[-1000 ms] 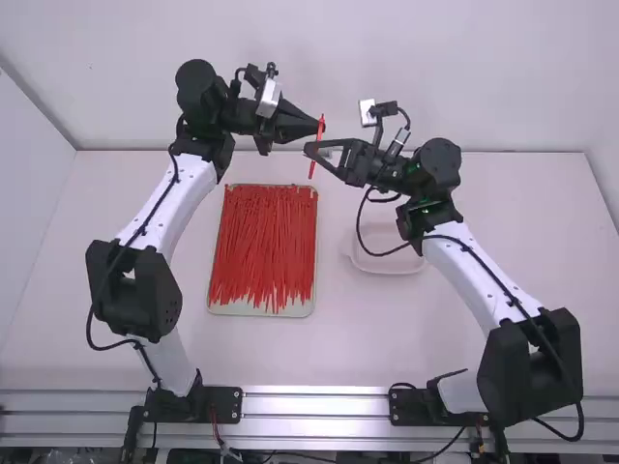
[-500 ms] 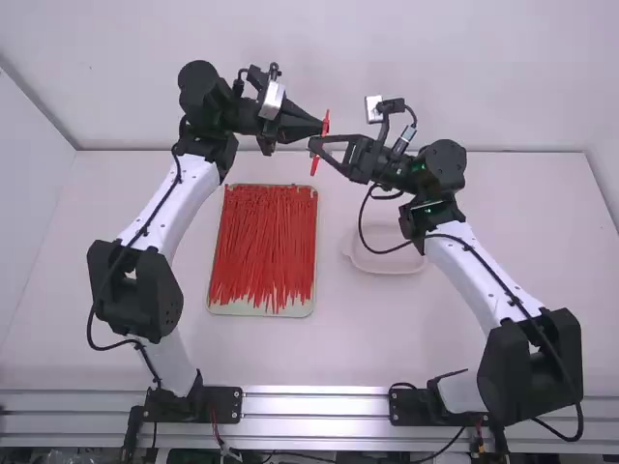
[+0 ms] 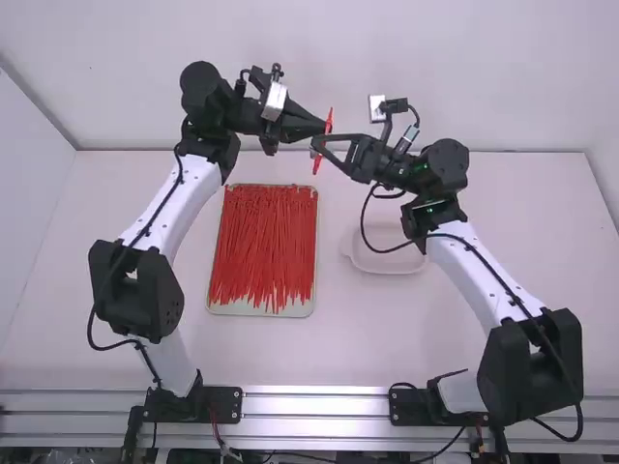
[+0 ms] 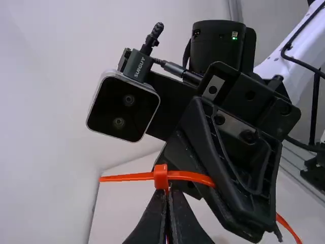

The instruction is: Fasten the cable tie

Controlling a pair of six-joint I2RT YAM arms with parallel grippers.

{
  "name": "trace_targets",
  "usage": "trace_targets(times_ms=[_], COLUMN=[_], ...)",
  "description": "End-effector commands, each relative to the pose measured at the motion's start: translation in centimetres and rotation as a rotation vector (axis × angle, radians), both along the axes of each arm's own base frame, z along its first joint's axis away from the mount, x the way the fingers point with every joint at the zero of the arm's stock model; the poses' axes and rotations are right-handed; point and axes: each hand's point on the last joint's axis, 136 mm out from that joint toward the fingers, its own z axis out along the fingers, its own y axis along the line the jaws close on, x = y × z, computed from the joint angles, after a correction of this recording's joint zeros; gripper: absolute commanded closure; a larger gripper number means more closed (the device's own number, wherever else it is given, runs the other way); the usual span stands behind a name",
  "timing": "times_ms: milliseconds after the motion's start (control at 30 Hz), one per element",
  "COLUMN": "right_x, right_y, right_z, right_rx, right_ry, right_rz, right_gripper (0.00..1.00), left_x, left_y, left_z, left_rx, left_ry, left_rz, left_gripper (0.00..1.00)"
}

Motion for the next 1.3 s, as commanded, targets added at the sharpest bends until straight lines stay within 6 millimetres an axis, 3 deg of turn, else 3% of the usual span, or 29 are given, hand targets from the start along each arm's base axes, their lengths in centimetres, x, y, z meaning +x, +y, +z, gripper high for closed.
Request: trace_targets(times_ms=[0,667,900,1267], right_x=[1.1,2.0,2.0,2.1], right_y=[-1.3,-3.5,-3.6,-4.0], right_z=[1.6,2.7,3.3,3.6], right_rx=[0.02,0.057,0.066,0.064], right_ry=[-0.05,-0.048,-0.055,-0.06], right_rz=[-0.064,-0.109,-0.114,-0.117], right_gripper=[1.0,1.0,1.0,1.0], left_x=[-1.8,-2.3,-3.0,-3.5], left_y=[-0.1,-0.6,-1.5,-1.3], left_z=[1.0,1.3,1.3,0.4], left_rx=[0.006,0.0,-0.003,-0.009], left_ry=[-0.046,-0.077,-0.087,-0.117], left_rz=[-0.043,-0.056,-0.082,-0.08], left_gripper=[0.98,0.98,0.98,0.99])
